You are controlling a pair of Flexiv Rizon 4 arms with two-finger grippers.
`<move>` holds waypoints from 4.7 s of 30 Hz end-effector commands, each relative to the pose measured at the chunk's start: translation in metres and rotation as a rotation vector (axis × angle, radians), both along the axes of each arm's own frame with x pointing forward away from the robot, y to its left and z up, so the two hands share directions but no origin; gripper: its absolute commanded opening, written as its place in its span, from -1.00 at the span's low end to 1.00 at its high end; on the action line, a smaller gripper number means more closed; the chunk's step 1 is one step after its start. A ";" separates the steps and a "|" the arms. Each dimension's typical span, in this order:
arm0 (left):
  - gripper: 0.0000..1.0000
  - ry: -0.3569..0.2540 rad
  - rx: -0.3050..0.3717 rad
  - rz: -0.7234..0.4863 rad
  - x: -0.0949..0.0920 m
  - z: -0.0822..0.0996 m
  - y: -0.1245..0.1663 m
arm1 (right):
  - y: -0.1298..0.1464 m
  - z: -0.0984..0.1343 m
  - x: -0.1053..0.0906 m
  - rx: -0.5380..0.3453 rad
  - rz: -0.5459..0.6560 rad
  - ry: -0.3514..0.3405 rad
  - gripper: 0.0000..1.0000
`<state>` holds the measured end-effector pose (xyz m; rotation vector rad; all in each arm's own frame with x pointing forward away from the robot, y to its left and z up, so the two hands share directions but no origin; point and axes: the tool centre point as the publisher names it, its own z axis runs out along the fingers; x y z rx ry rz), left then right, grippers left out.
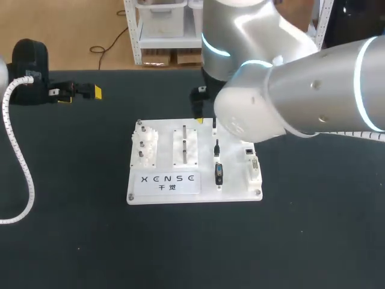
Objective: Insert the USB connector, Ethernet cable, and multi-pin plug into their matching sockets one by one.
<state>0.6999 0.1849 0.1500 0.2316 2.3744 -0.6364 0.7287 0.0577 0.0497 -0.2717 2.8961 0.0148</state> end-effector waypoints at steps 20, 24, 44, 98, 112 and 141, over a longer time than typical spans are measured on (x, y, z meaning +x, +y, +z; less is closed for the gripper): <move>1.00 0.000 0.000 0.000 0.000 0.000 0.000 | -0.002 -0.001 0.000 0.035 -0.011 0.003 1.00; 1.00 0.000 0.000 0.000 0.000 0.000 0.000 | -0.004 -0.013 0.007 -0.015 -0.111 0.075 1.00; 1.00 0.000 0.000 0.000 0.000 0.000 0.000 | 0.008 -0.031 0.022 -0.044 -0.203 0.192 1.00; 1.00 0.000 0.000 0.000 0.000 0.000 0.000 | 0.006 -0.041 0.018 -0.057 -0.187 0.239 -0.67; 1.00 0.000 0.000 0.000 0.000 0.000 0.000 | 0.007 -0.037 0.018 -0.054 -0.175 0.226 -1.00; 1.00 0.000 0.000 0.000 0.000 0.000 0.000 | -0.018 -0.001 0.017 -0.036 -0.183 0.126 -1.00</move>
